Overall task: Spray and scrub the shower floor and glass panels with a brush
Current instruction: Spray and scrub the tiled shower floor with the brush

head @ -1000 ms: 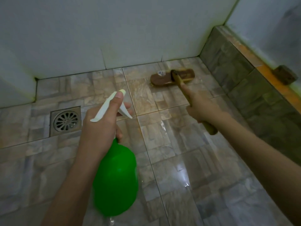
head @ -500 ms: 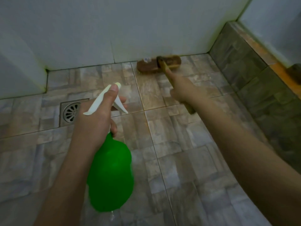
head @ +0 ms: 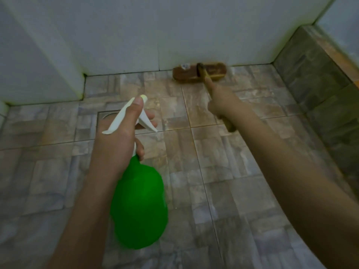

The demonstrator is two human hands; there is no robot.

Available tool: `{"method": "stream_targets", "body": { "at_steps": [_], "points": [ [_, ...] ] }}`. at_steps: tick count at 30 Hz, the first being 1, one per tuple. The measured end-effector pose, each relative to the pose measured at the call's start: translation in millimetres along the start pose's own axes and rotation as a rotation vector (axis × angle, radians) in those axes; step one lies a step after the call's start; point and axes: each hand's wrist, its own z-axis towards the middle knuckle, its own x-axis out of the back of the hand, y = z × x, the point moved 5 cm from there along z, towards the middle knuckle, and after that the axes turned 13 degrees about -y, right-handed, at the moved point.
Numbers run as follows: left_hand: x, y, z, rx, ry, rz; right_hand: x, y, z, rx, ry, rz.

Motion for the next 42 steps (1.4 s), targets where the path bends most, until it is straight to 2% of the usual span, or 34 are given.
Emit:
{"method": "stream_targets", "body": {
  "at_steps": [4, 6, 10, 12, 16, 19, 22, 28, 31, 33, 35, 40, 42],
  "points": [
    [15, 3, -6, 0.003, 0.058, 0.004, -36, 10, -83, -0.064, -0.135, 0.036],
    [18, 2, -9, 0.023, 0.073, 0.008, -27, -4, -68, -0.037, -0.108, -0.031],
    [22, 1, -17, 0.044, 0.103, 0.014, -3, -60, 19, 0.067, -0.072, -0.058],
    [26, 2, -20, 0.053, 0.109, 0.006, -12, -71, 15, 0.047, -0.094, -0.07],
    [44, 7, -28, 0.068, 0.11, -0.024, -61, -59, -63, 0.026, -0.124, -0.03],
    [55, 5, -29, 0.033, 0.114, -0.026, -47, -84, -17, 0.09, -0.052, -0.107],
    [67, 0, -37, 0.039, 0.143, -0.009, -25, -112, 23, 0.088, -0.094, -0.05],
    [82, 0, -42, 0.037, 0.158, -0.061, -89, -87, -118, 0.088, -0.164, 0.024],
    [80, -5, -46, 0.058, 0.164, -0.051, -72, -106, -65, 0.13, -0.11, -0.072],
    [82, -7, -52, 0.057, 0.188, -0.053, -53, -123, -13, 0.116, -0.082, -0.045],
    [85, -10, -58, 0.078, 0.204, -0.066, -45, -128, 1, 0.11, -0.102, -0.056],
    [96, -9, -70, 0.094, 0.179, -0.094, -107, -99, -117, 0.094, -0.162, 0.05],
    [100, -10, -74, 0.098, 0.181, -0.064, -99, -108, -100, 0.129, -0.111, 0.014]
  ]
}}
